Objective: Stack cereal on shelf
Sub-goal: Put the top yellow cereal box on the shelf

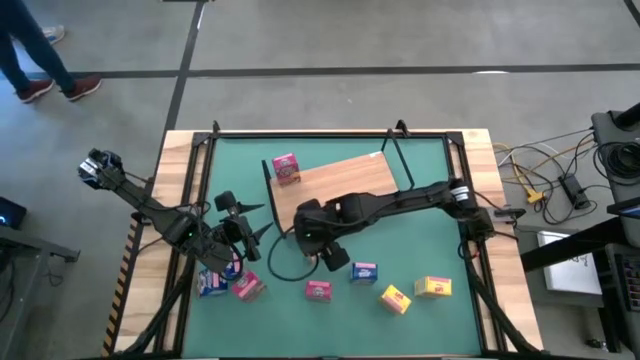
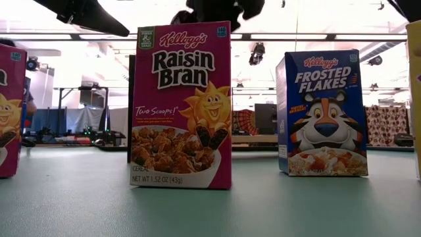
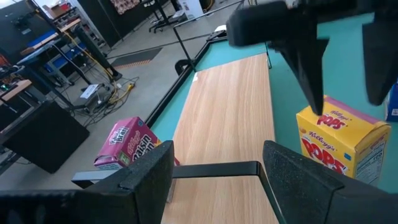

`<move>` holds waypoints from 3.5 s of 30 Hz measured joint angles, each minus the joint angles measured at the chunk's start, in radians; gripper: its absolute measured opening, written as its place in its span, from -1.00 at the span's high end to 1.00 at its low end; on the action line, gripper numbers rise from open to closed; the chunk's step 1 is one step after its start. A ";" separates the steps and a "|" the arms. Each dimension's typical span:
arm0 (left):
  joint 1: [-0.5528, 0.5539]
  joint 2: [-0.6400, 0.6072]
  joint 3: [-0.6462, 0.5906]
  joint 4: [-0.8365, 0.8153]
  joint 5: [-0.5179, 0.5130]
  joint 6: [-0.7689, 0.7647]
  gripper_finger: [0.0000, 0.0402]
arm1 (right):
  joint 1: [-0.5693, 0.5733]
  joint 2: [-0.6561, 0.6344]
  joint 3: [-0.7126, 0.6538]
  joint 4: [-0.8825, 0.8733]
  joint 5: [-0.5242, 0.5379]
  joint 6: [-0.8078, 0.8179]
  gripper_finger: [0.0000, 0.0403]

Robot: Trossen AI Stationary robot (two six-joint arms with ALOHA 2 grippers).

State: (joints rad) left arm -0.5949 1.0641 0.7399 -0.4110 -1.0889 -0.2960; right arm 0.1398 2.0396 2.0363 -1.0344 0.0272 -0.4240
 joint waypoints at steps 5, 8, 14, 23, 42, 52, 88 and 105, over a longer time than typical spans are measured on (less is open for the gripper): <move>0.000 0.000 0.000 0.000 0.000 0.000 -0.14 | 0.000 0.035 0.021 -0.036 0.025 -0.019 -0.13; 0.000 0.000 0.000 0.001 0.000 0.000 -0.14 | 0.000 0.036 0.021 -0.039 0.025 -0.021 -0.13; 0.000 0.000 0.000 0.001 0.000 0.000 -0.14 | -0.001 0.028 0.019 -0.047 0.025 -0.021 -0.13; 0.000 0.000 0.000 0.002 0.000 0.000 -0.14 | -0.008 -0.018 0.018 -0.057 -0.010 0.019 -0.13; 0.000 0.000 0.000 0.004 0.000 0.000 -0.14 | -0.023 -0.003 0.006 -0.044 -0.080 -0.014 -0.13; 0.000 0.000 0.000 0.008 0.000 0.000 -0.14 | -0.023 -0.003 -0.054 0.001 -0.021 -0.029 -0.13; 0.000 0.001 0.000 0.015 0.000 0.000 -0.14 | -0.023 -0.003 -0.176 0.100 -0.005 -0.041 -0.02; 0.000 0.001 0.000 0.015 0.000 0.000 -0.14 | -0.023 -0.025 -0.150 0.064 -0.002 -0.017 0.14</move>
State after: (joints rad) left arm -0.5948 1.0649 0.7395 -0.3962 -1.0885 -0.2962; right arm 0.1173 2.0150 1.8866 -0.9702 0.0254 -0.4409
